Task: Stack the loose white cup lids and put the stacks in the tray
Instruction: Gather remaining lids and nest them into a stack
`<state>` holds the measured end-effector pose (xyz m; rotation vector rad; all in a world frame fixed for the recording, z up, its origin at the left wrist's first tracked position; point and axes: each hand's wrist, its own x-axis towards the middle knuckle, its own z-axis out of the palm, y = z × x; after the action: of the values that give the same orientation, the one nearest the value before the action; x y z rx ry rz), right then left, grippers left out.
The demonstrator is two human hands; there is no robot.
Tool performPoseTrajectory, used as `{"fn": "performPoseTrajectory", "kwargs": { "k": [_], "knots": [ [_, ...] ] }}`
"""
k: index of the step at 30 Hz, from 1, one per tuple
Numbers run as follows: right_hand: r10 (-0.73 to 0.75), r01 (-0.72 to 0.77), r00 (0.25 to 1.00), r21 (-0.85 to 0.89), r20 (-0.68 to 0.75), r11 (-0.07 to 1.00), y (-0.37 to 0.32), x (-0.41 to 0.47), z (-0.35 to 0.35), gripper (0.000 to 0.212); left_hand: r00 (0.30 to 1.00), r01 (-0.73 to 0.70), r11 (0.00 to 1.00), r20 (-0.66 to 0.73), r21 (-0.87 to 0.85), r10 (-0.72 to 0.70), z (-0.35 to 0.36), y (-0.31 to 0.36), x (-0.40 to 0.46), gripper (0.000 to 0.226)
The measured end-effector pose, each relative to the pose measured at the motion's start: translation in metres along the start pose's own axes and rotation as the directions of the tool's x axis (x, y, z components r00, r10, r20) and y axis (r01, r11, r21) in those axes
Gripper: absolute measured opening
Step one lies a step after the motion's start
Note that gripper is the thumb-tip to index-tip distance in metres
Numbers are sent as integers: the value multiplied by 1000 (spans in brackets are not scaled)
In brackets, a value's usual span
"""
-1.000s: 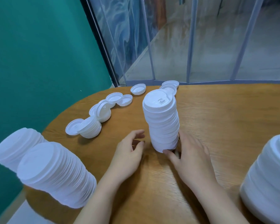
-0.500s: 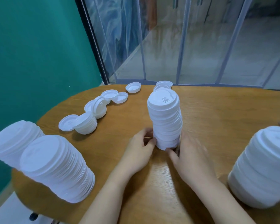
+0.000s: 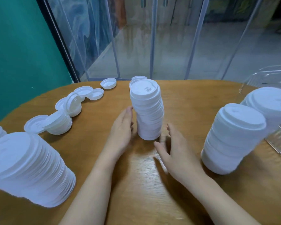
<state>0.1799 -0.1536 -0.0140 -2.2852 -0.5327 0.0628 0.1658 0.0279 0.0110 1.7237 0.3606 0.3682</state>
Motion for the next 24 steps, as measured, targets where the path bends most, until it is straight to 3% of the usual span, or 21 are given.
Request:
{"fn": "performPoseTrajectory", "kwargs": {
  "k": [3, 8, 12, 17, 24],
  "knots": [
    [-74, 77, 997, 70, -33, 995, -2, 1, 1, 79, 1000, -14, 1000, 11, -23, 14, 6, -7, 3, 43],
    [-147, 171, 984, 303, -98, 938, -12, 15, 6, 72, 1000, 14, 982, 12, -186, -12, 20, -12, 4, 77],
    [-166, 201, 979, 413, -119, 889, -16, 25, 11, 70, 995, -99, 981, -40, -169, 93, 27, -6, 4, 60],
    [-203, 227, 974, 466, -102, 855, -8, 30, 7, 65, 985, -171, 977, -11, -127, 171, 28, -8, 7, 46],
    [-226, 253, 967, 513, -116, 820, -4, 27, 10, 63, 973, -225, 973, 37, -59, 227, 27, -9, 5, 44]
  ]
}}
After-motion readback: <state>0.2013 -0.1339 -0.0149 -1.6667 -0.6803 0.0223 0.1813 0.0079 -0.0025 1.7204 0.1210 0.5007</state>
